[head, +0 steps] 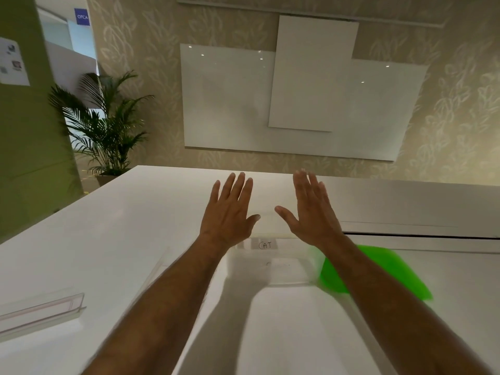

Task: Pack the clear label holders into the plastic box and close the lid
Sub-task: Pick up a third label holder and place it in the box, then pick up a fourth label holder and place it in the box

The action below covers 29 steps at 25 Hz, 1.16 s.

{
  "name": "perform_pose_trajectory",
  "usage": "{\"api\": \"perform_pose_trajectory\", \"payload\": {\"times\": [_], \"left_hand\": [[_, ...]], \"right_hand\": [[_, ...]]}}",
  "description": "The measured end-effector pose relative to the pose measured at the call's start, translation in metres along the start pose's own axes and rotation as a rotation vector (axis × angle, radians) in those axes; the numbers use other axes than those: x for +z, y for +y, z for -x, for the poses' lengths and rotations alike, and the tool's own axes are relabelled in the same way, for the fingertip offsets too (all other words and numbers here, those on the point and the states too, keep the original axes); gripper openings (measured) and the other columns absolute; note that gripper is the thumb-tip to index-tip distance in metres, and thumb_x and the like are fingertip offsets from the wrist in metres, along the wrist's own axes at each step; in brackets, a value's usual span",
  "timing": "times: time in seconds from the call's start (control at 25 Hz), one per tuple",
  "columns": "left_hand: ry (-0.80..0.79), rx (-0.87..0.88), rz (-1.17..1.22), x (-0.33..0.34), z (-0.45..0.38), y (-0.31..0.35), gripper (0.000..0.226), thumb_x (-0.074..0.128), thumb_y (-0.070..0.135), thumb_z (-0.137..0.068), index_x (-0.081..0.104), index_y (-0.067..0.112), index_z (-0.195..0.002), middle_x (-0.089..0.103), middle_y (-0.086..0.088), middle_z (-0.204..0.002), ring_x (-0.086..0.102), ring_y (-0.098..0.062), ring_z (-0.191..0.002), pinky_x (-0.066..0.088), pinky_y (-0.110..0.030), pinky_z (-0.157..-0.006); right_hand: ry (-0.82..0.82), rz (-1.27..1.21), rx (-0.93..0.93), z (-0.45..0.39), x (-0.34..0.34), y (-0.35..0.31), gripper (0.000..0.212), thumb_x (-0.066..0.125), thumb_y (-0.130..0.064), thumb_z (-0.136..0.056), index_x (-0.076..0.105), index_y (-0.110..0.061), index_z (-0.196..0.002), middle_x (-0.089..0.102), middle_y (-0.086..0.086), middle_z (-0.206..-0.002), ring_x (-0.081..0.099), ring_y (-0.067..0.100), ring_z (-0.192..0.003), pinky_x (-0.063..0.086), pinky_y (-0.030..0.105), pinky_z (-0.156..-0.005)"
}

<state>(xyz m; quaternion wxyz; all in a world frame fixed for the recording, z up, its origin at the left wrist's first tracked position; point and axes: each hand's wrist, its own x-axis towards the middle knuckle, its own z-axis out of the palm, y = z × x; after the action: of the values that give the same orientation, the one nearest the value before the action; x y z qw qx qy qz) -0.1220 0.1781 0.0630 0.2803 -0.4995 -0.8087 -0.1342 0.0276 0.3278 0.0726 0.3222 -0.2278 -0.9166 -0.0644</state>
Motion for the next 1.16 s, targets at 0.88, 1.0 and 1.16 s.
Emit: {"api": "perform_pose_trajectory", "payload": {"times": [0.88, 1.0, 1.16], "left_hand": [[0.046, -0.262, -0.214, -0.053, 0.117, -0.074, 0.103, 0.03, 0.078, -0.086, -0.005, 0.014, -0.158, -0.008, -0.012, -0.167, -0.008, -0.034, -0.153, 0.0, -0.059, -0.121], [0.033, -0.3, -0.234, -0.059, 0.131, -0.091, 0.103, 0.029, 0.079, -0.084, -0.005, 0.015, -0.158, -0.009, -0.011, -0.167, -0.008, -0.034, -0.153, 0.001, -0.06, -0.121], [0.008, -0.343, -0.25, -0.067, 0.15, -0.109, 0.104, 0.029, 0.079, -0.083, -0.002, 0.015, -0.159, -0.007, -0.012, -0.167, -0.006, -0.035, -0.153, 0.003, -0.061, -0.12]], "right_hand": [[0.033, 0.049, -0.074, 0.053, -0.002, -0.101, 0.094, 0.025, -0.074, -0.087, -0.004, -0.015, -0.154, -0.01, 0.013, -0.163, -0.011, 0.03, -0.15, 0.003, 0.058, -0.119], [0.027, 0.017, -0.109, 0.051, 0.006, -0.124, 0.094, 0.024, -0.075, -0.086, -0.002, -0.016, -0.154, -0.008, 0.011, -0.163, -0.01, 0.03, -0.15, 0.002, 0.058, -0.119], [0.006, -0.047, -0.17, 0.05, 0.02, -0.154, 0.093, 0.025, -0.076, -0.085, 0.001, -0.019, -0.155, -0.007, 0.009, -0.163, -0.009, 0.029, -0.15, -0.001, 0.058, -0.119]]}}
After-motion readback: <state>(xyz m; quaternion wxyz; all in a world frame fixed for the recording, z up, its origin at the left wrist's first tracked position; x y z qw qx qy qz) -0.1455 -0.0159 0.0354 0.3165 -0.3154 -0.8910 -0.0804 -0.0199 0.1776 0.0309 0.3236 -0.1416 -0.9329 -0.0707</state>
